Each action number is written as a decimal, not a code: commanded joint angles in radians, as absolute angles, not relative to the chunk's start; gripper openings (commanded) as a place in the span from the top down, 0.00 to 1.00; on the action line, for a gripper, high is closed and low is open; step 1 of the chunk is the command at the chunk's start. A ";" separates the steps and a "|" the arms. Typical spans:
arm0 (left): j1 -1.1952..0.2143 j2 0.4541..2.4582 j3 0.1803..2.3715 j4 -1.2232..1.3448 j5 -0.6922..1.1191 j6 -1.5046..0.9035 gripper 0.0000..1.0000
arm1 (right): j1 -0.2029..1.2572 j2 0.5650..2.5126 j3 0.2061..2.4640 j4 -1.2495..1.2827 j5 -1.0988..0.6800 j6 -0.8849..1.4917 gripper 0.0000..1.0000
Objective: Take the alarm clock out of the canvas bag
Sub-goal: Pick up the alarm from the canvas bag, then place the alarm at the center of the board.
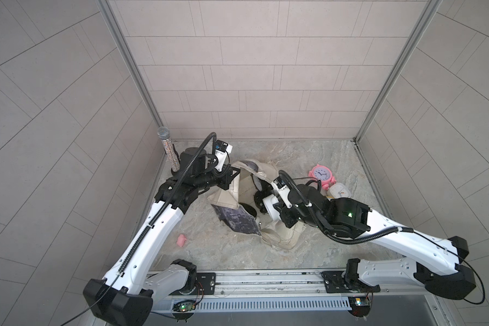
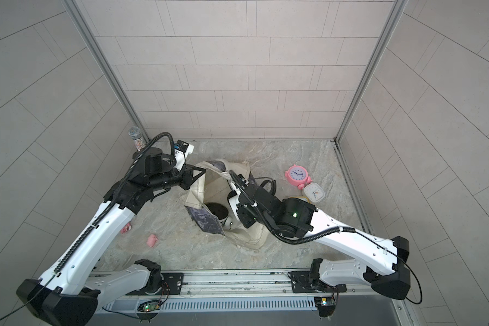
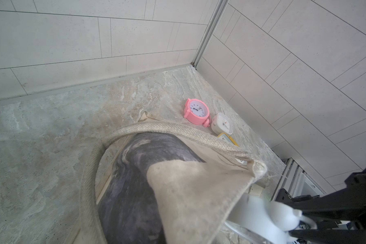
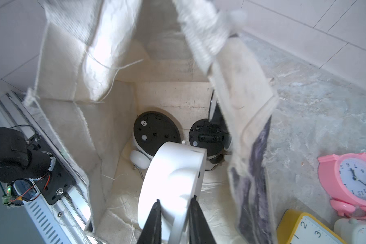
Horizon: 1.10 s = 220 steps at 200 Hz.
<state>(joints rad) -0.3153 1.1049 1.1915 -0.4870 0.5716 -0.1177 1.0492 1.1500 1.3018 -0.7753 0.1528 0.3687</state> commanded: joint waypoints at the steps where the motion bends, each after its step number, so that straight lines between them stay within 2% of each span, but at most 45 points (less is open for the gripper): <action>1: -0.292 1.075 1.253 -0.497 0.574 -0.083 1.00 | 0.974 1.088 1.365 -0.843 0.077 0.270 1.00; 30: -0.274 1.075 1.276 -0.545 0.559 -0.041 1.00 | 0.839 1.035 1.440 -0.890 -0.028 0.225 1.00; 78: -0.263 1.055 1.264 -0.520 0.600 -0.051 1.00 | 0.594 0.977 1.548 -0.924 -0.017 0.253 1.00; 115: -0.263 1.057 1.260 -0.513 0.610 -0.059 1.00 | 0.323 1.010 1.565 -0.869 -0.185 0.294 1.00; 140: -0.263 1.052 1.252 -0.507 0.620 -0.063 1.00 | 0.190 1.078 1.511 -0.783 -0.316 0.355 1.00; 165: -0.262 1.049 1.246 -0.502 0.639 -0.071 1.00 | 0.166 1.165 1.486 -0.727 -0.363 0.398 1.00; 220: -0.262 1.047 1.239 -0.480 0.655 -0.090 1.00 | 0.161 1.300 1.351 -0.524 -0.298 0.408 1.00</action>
